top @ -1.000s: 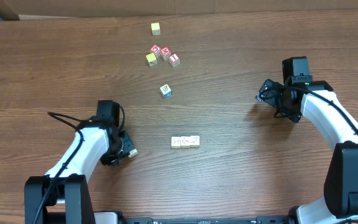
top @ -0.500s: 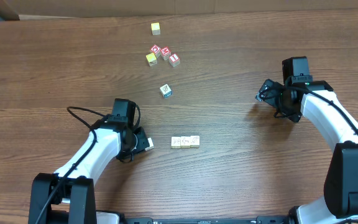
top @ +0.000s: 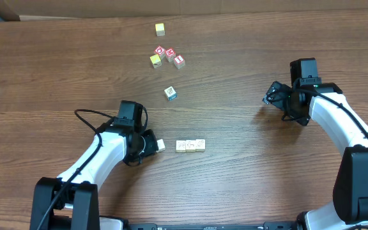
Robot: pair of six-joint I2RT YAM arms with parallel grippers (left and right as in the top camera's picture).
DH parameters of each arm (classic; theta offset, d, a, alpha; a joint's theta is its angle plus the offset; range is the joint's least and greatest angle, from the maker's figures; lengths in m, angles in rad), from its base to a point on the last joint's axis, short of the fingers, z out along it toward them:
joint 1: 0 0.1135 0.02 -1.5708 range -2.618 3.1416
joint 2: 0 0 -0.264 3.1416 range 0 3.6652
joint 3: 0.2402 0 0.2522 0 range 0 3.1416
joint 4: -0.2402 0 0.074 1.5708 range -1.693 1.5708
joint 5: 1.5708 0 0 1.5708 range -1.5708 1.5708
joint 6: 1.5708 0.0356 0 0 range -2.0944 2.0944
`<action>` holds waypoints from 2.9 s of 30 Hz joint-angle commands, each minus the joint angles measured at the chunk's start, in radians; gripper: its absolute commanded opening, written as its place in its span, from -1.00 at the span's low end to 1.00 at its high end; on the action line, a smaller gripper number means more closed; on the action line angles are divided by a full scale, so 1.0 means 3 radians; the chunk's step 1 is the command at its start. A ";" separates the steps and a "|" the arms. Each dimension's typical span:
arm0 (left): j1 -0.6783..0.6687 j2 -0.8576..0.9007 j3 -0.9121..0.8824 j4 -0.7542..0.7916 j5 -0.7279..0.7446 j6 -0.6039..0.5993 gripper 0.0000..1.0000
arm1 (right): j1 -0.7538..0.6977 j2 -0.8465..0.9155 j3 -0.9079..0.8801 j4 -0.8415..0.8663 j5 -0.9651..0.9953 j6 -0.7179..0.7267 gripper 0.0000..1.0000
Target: Flip 5 blocks
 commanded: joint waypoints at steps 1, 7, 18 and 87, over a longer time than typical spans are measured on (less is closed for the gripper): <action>-0.0103 0.0010 0.0074 0.0015 0.0107 0.0178 -0.71 | -0.0009 -0.0075 0.0038 0.0019 0.0043 -0.0003 1.00; -0.0165 0.0010 0.0155 -0.0039 -0.0151 0.0350 -0.69 | -0.0009 -0.0075 0.0038 0.0019 0.0043 -0.0003 1.00; -0.0167 0.0052 0.0268 0.0034 -0.0342 0.0622 -0.69 | -0.0009 -0.0075 0.0038 0.0019 0.0043 -0.0003 1.00; -0.0169 0.0202 0.0563 -0.0215 -0.0108 0.0720 -0.90 | -0.0009 -0.0075 0.0038 0.0019 0.0043 -0.0003 1.00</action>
